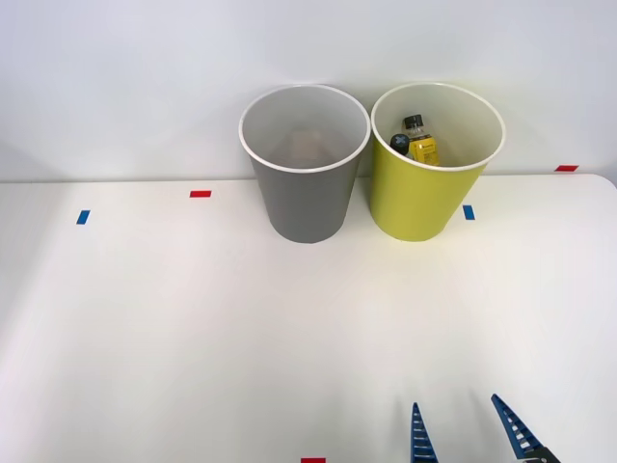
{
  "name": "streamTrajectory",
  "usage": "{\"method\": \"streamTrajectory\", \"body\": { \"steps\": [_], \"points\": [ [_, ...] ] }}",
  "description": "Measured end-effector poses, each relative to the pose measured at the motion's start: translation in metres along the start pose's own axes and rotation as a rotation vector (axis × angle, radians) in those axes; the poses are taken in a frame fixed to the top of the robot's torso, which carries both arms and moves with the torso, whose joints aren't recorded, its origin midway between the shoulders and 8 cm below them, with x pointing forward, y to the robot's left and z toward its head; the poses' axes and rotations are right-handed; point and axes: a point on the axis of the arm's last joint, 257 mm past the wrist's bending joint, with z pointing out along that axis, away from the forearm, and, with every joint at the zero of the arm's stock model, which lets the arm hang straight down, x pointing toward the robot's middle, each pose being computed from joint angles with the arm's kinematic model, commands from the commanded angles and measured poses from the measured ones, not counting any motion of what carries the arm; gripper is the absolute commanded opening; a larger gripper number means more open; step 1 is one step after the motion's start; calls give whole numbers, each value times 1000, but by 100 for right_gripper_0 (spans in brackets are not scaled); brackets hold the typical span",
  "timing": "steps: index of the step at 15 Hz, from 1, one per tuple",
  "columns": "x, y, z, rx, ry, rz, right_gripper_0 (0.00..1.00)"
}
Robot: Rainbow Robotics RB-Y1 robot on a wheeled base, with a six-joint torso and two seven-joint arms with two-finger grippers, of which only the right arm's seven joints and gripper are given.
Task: Put cans in the gray bin, plastic bottles in the light green bin
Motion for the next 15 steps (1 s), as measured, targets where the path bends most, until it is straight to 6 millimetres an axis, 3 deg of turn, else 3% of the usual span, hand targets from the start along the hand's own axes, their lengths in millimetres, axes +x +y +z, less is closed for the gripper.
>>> {"method": "streamTrajectory", "body": {
  "steps": [15],
  "points": [
    [0, 0, 0, 0, 0, 0, 100]
  ]
}}
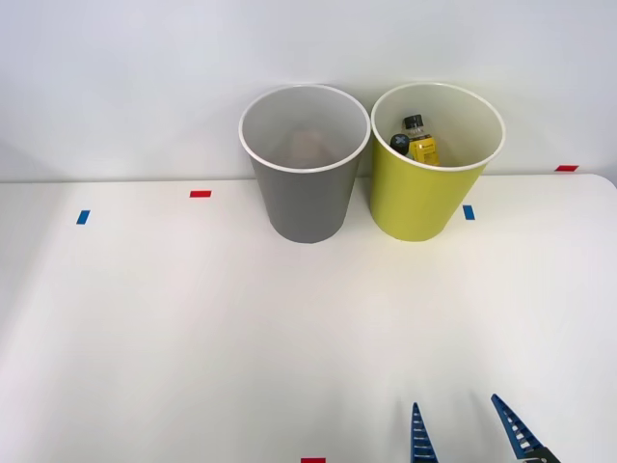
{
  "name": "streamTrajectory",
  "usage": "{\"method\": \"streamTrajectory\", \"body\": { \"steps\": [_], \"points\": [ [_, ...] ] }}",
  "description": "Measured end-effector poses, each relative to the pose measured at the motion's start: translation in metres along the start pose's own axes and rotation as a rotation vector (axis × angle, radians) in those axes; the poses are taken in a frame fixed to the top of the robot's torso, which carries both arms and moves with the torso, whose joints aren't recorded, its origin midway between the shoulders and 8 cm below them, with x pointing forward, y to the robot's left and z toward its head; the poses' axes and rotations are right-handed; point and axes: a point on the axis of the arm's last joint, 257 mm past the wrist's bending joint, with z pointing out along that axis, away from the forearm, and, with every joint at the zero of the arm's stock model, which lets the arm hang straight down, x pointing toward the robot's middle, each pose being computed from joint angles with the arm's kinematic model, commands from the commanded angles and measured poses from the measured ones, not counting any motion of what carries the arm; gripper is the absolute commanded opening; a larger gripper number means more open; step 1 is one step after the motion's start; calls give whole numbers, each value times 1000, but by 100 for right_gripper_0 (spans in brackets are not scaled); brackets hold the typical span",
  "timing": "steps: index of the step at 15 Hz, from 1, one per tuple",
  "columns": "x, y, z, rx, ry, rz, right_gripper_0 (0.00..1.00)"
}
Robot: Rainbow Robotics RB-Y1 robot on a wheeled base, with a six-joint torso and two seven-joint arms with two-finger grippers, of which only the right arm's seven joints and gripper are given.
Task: Put cans in the gray bin, plastic bottles in the light green bin
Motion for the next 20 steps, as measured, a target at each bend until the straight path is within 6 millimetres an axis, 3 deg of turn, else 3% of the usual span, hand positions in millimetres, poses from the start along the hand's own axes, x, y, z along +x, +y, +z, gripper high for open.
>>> {"method": "streamTrajectory", "body": {
  "steps": [20],
  "points": [
    [0, 0, 0, 0, 0, 0, 100]
  ]
}}
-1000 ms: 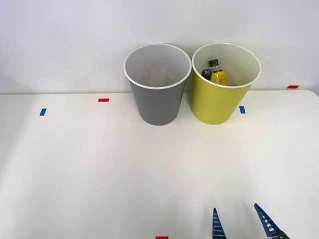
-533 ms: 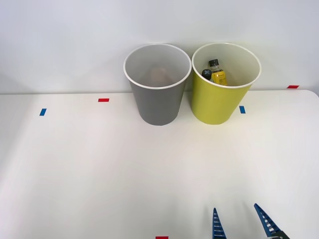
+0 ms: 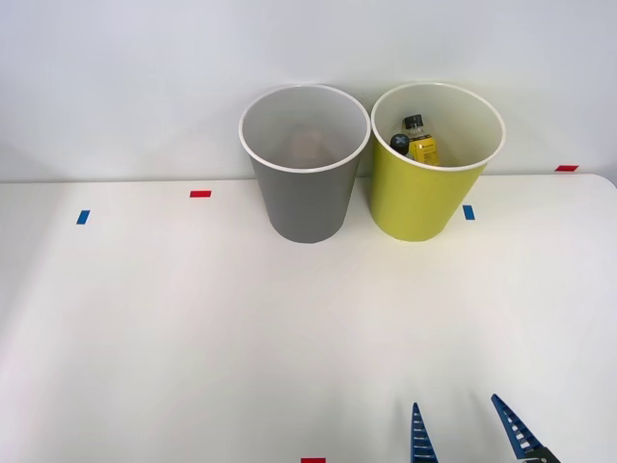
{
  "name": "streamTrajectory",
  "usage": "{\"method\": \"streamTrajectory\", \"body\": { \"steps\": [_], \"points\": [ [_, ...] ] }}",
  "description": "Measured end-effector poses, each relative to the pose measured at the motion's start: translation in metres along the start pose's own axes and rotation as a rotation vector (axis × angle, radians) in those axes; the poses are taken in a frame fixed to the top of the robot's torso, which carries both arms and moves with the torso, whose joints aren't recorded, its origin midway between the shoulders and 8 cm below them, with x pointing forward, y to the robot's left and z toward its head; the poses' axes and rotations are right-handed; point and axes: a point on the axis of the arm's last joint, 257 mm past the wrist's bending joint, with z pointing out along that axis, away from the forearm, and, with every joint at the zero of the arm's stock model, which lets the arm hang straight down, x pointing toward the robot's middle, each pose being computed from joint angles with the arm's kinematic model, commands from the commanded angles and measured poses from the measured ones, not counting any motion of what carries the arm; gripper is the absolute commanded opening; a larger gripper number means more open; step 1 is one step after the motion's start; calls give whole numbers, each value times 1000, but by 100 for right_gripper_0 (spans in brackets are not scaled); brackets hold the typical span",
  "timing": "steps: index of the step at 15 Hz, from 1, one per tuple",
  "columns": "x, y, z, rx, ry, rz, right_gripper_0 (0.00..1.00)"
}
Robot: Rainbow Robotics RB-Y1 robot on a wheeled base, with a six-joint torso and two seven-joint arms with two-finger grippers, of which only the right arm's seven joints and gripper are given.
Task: Put cans in the gray bin, plastic bottles in the light green bin
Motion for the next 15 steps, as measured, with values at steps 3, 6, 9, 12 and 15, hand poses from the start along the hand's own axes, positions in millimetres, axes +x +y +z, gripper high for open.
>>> {"method": "streamTrajectory", "body": {
  "steps": [3, 6, 9, 12, 15],
  "points": [
    [0, 0, 0, 0, 0, 0, 100],
    [0, 0, 0, 0, 0, 0, 100],
    [0, 0, 0, 0, 0, 0, 100],
    [0, 0, 0, 0, 0, 0, 100],
    [0, 0, 0, 0, 0, 0, 100]
  ]
}}
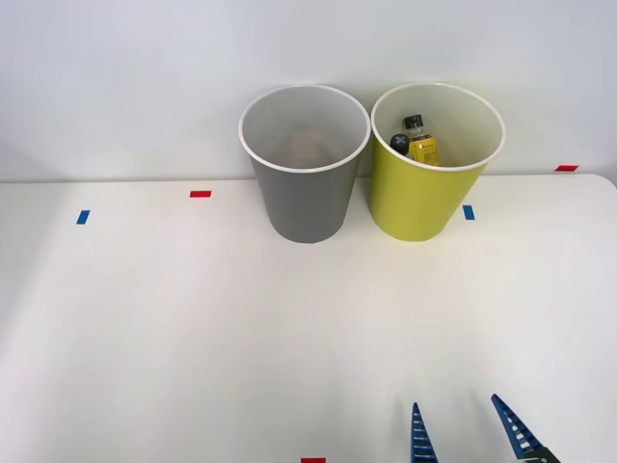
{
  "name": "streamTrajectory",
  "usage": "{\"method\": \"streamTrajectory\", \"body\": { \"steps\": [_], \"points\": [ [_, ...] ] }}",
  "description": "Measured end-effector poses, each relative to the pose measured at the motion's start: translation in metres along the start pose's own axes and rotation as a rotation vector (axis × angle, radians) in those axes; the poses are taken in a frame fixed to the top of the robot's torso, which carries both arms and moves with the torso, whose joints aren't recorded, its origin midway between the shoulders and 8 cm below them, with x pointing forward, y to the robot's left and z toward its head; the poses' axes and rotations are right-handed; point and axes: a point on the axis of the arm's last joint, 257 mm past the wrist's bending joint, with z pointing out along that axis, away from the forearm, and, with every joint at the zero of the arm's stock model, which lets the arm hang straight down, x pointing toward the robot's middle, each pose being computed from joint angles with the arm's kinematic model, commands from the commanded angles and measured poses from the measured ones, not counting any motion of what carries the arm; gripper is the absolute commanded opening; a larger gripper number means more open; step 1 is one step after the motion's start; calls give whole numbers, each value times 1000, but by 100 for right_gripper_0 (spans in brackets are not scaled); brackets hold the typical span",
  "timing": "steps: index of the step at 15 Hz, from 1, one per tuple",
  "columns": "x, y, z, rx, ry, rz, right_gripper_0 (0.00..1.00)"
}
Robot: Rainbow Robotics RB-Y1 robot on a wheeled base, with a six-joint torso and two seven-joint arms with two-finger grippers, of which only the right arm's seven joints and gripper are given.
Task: Put cans in the gray bin, plastic bottles in the light green bin
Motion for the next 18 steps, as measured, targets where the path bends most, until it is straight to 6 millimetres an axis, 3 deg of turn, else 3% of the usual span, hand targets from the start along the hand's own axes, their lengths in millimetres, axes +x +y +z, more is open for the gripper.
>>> {"method": "streamTrajectory", "body": {
  "steps": [18],
  "points": [
    [0, 0, 0, 0, 0, 0, 100]
  ]
}}
